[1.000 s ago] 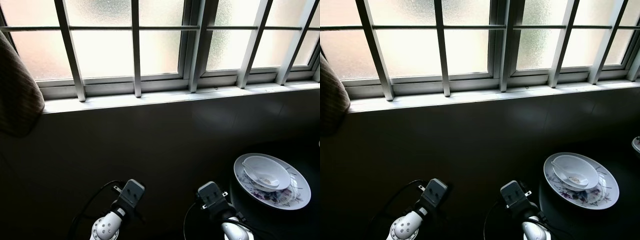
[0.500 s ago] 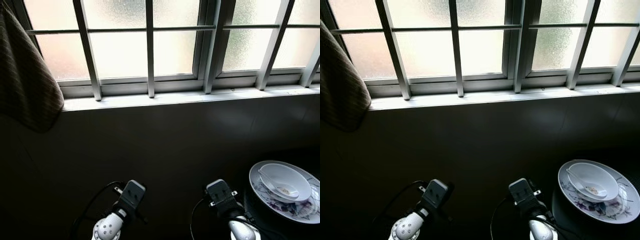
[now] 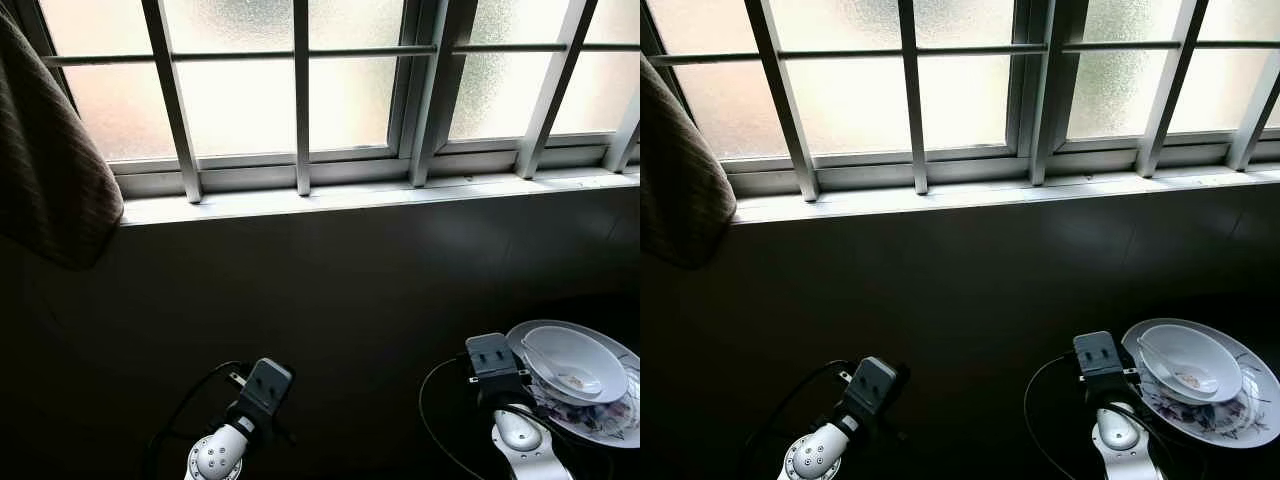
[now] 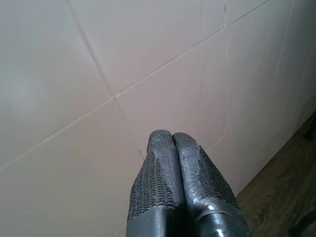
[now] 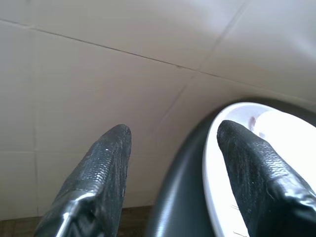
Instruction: Kitchen organization
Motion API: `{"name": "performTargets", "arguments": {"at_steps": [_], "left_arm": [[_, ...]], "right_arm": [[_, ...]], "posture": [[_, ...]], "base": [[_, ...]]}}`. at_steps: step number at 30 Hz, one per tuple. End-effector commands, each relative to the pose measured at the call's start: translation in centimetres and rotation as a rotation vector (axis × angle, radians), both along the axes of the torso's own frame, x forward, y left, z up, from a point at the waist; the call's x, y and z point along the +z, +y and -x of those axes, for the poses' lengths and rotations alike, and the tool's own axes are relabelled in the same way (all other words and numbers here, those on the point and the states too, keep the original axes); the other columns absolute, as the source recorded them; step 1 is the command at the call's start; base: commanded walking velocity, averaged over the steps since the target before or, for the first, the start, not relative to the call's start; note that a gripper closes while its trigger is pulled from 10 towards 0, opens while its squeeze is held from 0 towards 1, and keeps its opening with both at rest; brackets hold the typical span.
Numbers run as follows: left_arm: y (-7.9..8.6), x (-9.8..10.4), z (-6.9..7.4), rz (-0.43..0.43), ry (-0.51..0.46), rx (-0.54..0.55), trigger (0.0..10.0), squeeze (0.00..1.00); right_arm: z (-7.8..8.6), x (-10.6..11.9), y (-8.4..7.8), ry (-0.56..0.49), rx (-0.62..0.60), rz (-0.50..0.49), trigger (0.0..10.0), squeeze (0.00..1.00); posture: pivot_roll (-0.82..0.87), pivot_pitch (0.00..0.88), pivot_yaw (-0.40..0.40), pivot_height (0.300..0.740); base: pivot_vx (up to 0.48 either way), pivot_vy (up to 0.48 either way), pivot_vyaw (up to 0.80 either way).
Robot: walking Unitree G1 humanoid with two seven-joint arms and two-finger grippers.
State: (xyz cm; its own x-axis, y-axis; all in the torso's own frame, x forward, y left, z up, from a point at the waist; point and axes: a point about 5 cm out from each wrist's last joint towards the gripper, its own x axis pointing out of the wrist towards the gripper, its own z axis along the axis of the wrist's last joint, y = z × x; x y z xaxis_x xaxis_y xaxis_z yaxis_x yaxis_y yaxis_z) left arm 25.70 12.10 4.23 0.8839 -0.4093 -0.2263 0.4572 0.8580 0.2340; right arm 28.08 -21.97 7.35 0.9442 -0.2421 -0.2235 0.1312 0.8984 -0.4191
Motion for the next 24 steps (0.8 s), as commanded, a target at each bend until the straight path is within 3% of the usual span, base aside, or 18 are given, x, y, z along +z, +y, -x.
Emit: {"name": "performTargets", "arguments": {"at_steps": [1, 8, 18, 24], "left_arm": [[0.1, 0.2, -0.1, 0.002, -0.005, -0.003, 10.0, 0.00], [0.1, 0.1, -0.1, 0.003, -0.001, -0.004, 10.0, 0.00], [-0.1, 0.1, -0.2, 0.009, 0.004, -0.005, 10.0, 0.00], [-0.1, 0.1, -0.2, 0.012, 0.004, -0.004, 10.0, 0.00]], "right_arm": [[-0.2, -0.1, -0.4, 0.015, -0.021, -0.021, 10.0, 0.00], [-0.3, -0.4, -0.3, 0.050, -0.042, -0.048, 10.0, 0.00], [-0.1, -1.2, -1.8, 0.112, -0.200, -0.147, 10.0, 0.00], [-0.2, -1.2, -1.8, 0.121, -0.225, -0.159, 10.0, 0.00]], "posture": [[0.02, 0.000, -0.022, 0.740], [0.03, 0.000, -0.024, 0.740], [0.02, 0.000, -0.027, 0.740], [0.03, 0.000, -0.028, 0.740]], "base": [[0.000, 0.000, 0.00], [0.000, 0.000, 0.00], [0.000, 0.000, 0.00], [0.000, 0.000, 0.00]]}}
